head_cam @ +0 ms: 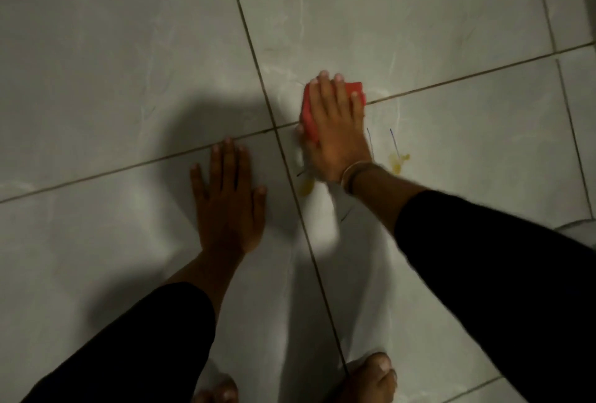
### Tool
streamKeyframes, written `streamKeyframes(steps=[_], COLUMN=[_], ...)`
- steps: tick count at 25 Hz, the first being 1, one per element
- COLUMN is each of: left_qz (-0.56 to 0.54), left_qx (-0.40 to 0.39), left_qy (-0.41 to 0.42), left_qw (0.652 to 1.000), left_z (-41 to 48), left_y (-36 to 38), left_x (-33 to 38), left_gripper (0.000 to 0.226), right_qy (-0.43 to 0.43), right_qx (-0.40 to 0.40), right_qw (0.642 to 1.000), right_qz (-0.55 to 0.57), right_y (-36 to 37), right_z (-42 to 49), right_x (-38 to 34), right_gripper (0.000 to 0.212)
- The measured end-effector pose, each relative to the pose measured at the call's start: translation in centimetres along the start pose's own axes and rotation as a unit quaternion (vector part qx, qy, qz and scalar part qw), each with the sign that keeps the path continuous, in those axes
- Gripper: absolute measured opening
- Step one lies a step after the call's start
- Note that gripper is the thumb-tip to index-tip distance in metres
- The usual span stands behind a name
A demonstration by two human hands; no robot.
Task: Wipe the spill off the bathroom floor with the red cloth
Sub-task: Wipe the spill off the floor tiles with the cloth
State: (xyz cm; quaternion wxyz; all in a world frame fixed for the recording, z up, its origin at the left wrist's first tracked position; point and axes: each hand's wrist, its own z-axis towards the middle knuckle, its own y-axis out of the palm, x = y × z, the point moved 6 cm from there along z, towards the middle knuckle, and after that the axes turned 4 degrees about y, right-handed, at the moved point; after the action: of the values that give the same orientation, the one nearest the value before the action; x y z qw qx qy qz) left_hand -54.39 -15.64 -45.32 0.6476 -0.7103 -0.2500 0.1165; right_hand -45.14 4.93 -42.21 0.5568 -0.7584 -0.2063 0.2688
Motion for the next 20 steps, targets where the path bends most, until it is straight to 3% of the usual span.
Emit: streamKeyframes(steps=[4, 7, 9, 12, 15, 18, 20], left_qz=[0.006, 0.004, 0.002, 0.01, 0.005, 0.001, 0.005], left_qx=[-0.007, -0.008, 0.002, 0.001, 0.002, 0.003, -0.003], left_qy=[-0.004, -0.003, 0.0, 0.002, -0.001, -0.002, -0.001], left_qw=[1.0, 1.0, 1.0, 1.0, 1.0, 1.0, 1.0], left_z=[-0.2, 0.1, 0.0, 0.0, 0.0, 0.0, 0.0], left_y=[0.0, -0.1, -0.2, -0.1, 0.1, 0.0, 0.0], left_x=[-0.2, -0.2, -0.1, -0.2, -0.1, -0.1, -0.1], left_gripper=[0.075, 0.075, 0.074, 0.074, 0.074, 0.074, 0.075], right_qy=[-0.118, -0.135, -0.09, 0.008, -0.012, -0.115, -0.126], right_qx=[0.023, -0.027, -0.017, 0.017, 0.059, 0.045, -0.011], right_qw=[0.992, 0.99, 0.994, 0.999, 0.998, 0.992, 0.992], right_qz=[0.043, -0.015, -0.057, -0.035, -0.009, 0.013, -0.024], right_y=[5.0, 6.0, 5.1, 1.7, 1.9, 6.1, 6.8], right_z=[-12.9, -20.1, -16.5, -4.2, -0.8, -12.7, -20.0], right_x=[-5.6, -3.3, 0.6, 3.3, -0.1, -4.3, -2.3], right_gripper=[0.065, 0.084, 0.088, 0.081, 0.076, 0.07, 0.082])
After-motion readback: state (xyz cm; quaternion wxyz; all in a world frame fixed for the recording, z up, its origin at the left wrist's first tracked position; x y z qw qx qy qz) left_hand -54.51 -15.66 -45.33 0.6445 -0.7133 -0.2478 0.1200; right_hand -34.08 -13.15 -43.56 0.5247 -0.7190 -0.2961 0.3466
